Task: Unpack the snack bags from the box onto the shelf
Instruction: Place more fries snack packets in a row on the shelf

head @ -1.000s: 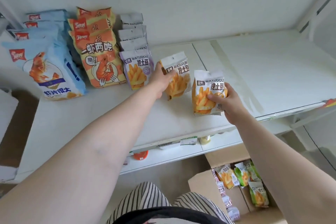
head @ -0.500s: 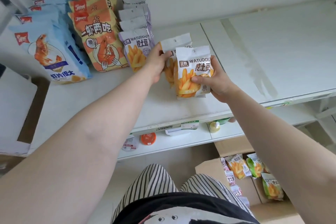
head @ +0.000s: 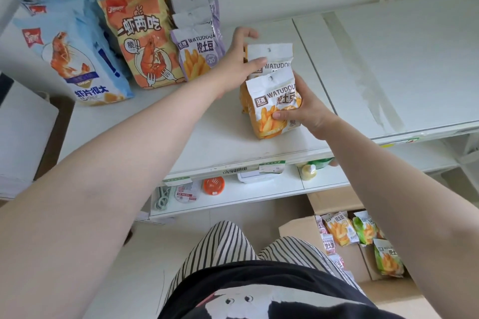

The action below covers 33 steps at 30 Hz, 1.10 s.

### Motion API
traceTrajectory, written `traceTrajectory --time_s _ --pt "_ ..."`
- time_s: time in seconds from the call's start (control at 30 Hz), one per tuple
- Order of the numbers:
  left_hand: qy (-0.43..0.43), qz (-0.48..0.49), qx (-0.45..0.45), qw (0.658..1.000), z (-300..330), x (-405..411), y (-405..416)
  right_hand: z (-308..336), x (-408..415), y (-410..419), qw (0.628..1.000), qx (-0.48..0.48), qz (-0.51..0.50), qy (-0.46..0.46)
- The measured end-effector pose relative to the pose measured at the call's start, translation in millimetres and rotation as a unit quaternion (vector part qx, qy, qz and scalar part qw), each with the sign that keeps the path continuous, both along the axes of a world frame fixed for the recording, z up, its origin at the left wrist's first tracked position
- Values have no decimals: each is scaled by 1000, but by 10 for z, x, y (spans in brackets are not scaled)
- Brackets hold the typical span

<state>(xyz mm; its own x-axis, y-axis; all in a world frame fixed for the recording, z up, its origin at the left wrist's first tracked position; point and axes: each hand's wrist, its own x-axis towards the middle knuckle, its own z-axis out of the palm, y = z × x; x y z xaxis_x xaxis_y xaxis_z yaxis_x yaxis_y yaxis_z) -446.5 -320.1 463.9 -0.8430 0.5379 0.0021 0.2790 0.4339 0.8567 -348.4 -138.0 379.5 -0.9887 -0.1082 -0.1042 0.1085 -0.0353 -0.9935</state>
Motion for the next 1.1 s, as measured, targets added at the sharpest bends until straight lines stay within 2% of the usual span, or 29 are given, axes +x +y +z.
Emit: traceTrajectory --time_s 0.1,0.2,0.33,0.47,0.67,0.8,0.93,1.1 --pt "39 -100 -100 989 13 14 -92 6 19 -10 1000 4 -5 0" --pt "50 -113 -150 981 -66 68 -170 -51 46 -65 1000 -15 -1 9" --pt "48 -78 -117 989 -206 90 -272 -137 63 -154 1000 -3 -7 -9" --pt "42 -67 -79 994 -212 148 -250 -90 45 -173 999 53 9 -7" --pt "73 -94 -45 992 -59 134 -153 83 -84 -39 983 174 -56 24" --pt "140 -92 -137 976 -58 -1 -66 52 -39 -20 979 191 -62 44" --pt "204 -106 -227 946 -34 -87 -32 -51 -11 52 983 164 26 72" --pt "241 -172 -315 902 132 -126 97 -72 -147 118 983 162 2 81"
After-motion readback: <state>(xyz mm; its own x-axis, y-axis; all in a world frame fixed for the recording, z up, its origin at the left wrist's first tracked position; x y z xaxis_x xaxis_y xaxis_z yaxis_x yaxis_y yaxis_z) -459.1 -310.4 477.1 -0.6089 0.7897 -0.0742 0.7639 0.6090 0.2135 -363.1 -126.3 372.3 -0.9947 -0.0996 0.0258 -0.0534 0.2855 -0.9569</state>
